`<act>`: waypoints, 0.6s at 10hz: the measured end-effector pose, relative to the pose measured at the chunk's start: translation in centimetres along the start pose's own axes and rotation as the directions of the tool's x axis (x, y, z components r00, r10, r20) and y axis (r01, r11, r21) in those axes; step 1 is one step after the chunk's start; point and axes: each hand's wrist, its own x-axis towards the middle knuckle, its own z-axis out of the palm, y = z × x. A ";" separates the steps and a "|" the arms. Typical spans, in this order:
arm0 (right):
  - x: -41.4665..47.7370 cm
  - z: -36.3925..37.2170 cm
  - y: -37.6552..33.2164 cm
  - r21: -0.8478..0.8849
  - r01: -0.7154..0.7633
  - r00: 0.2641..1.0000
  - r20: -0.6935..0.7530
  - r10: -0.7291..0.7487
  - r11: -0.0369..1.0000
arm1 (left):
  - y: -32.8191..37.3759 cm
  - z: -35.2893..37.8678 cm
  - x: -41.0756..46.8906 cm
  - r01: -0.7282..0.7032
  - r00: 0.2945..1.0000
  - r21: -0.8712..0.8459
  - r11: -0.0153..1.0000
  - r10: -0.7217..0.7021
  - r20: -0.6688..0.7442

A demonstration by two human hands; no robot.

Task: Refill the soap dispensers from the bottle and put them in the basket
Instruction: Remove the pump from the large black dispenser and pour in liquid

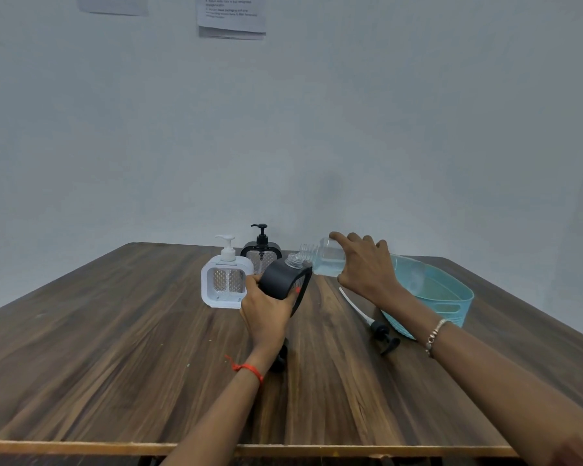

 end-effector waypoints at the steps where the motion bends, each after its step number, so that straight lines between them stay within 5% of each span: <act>1: 0.0 0.0 -0.1 0.004 0.000 1.000 -0.002 0.000 1.000 | 0.0 -0.1 -0.1 0.000 1.000 0.001 1.000 0.000 0.009; 6: -0.1 -0.3 -0.3 -0.006 0.009 1.000 0.004 -0.009 1.000 | 0.2 -0.3 -0.3 0.014 1.000 -0.005 1.000 -0.014 0.003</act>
